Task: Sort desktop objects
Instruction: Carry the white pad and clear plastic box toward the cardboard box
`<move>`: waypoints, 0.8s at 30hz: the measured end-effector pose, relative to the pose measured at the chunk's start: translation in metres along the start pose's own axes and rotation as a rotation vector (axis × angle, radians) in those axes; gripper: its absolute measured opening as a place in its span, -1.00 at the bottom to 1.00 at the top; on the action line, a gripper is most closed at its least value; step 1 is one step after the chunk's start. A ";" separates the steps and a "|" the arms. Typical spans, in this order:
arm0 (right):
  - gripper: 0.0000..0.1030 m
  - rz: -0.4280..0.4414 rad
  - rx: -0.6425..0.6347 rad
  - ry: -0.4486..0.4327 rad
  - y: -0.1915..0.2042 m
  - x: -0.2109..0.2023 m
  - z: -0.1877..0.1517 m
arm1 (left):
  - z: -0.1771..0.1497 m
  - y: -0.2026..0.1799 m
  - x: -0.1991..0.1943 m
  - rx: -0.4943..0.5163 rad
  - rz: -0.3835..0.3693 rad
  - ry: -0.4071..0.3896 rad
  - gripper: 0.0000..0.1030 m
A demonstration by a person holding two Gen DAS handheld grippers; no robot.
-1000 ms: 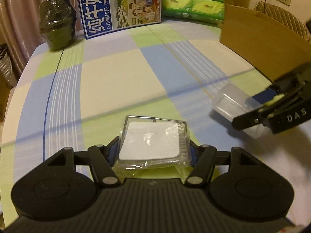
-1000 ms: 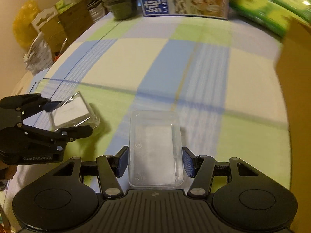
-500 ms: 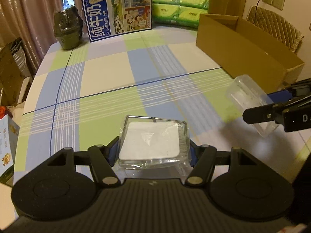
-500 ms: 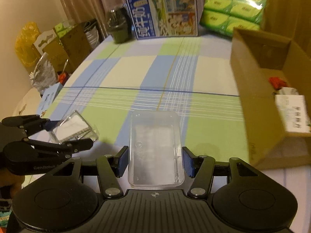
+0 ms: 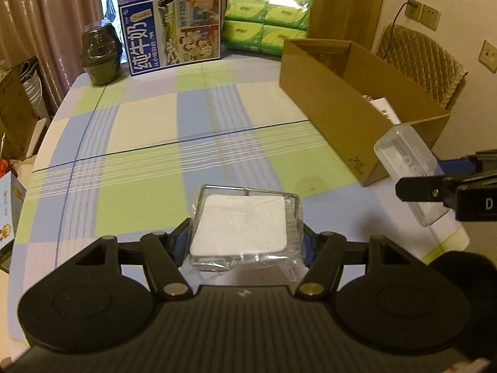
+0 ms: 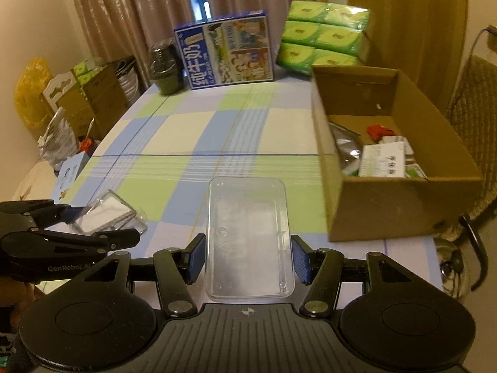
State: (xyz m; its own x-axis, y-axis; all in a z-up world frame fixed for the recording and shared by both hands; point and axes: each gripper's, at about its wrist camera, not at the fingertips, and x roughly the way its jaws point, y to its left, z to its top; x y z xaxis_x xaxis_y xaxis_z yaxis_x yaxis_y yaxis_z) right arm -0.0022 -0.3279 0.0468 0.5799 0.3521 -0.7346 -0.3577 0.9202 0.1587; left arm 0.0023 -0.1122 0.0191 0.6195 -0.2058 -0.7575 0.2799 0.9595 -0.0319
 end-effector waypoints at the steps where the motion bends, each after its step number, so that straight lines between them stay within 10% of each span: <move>1: 0.05 -0.005 0.004 -0.005 -0.003 -0.004 -0.001 | 0.000 -0.004 -0.001 0.000 -0.005 -0.003 0.20; 24: 0.05 -0.104 0.148 -0.081 -0.095 -0.073 -0.019 | 0.031 -0.134 -0.005 0.116 -0.122 -0.036 0.20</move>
State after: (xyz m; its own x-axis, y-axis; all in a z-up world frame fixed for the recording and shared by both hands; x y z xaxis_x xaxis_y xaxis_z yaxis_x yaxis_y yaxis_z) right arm -0.0247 -0.4442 0.0724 0.6674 0.2606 -0.6976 -0.1847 0.9654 0.1840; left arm -0.0152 -0.2456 0.0476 0.6012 -0.3285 -0.7284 0.4359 0.8988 -0.0456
